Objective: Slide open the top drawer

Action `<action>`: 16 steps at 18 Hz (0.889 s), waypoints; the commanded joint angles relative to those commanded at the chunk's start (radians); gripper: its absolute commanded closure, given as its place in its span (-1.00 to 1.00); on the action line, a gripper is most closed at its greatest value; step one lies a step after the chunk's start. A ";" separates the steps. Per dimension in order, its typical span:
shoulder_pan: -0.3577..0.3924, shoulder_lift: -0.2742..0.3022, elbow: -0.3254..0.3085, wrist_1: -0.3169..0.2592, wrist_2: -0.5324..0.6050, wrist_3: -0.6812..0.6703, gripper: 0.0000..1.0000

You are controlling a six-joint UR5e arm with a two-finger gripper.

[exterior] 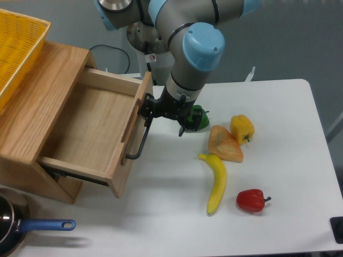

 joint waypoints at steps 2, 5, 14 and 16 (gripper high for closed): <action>0.020 -0.002 0.000 -0.005 -0.002 0.003 -1.00; 0.029 -0.002 0.002 -0.003 0.000 0.006 -1.00; 0.037 0.000 0.011 -0.008 -0.011 0.005 -1.00; 0.034 0.005 0.011 -0.008 -0.011 0.005 -1.00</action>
